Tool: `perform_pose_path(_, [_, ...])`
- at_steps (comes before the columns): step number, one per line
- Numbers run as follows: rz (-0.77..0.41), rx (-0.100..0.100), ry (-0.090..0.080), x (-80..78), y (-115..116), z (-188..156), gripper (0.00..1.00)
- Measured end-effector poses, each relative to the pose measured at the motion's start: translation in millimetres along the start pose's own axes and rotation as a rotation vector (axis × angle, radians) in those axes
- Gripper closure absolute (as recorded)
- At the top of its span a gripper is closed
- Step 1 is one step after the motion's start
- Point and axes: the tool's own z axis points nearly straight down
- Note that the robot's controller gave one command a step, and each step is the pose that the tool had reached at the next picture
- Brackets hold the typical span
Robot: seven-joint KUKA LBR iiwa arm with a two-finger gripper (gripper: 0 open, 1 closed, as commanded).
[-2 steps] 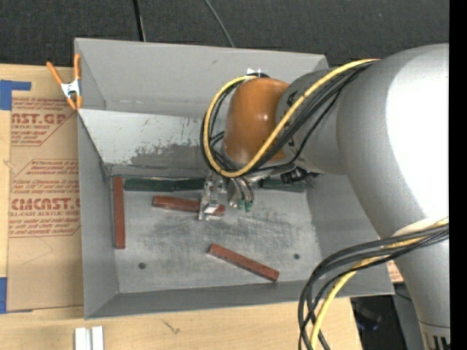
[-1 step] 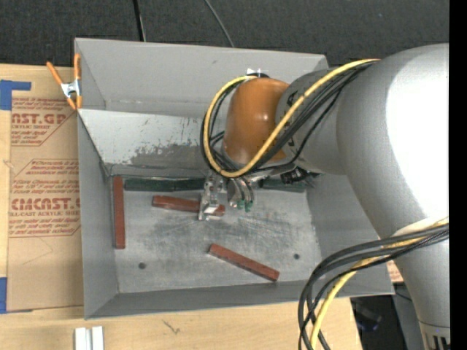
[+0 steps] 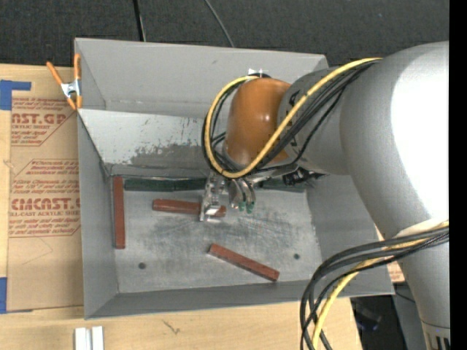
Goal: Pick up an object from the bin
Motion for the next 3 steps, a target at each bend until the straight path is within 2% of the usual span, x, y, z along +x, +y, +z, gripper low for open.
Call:
perform_pose_path(1, [-0.324,0.0,0.01,47.5,0,-52,1.0])
perform_pose_path(2, [-0.324,0.0,0.01,47.5,0,-52,1.0])
perform_pose_path(3, [-0.35,0.0,0.008,45.9,8,-136,1.0])
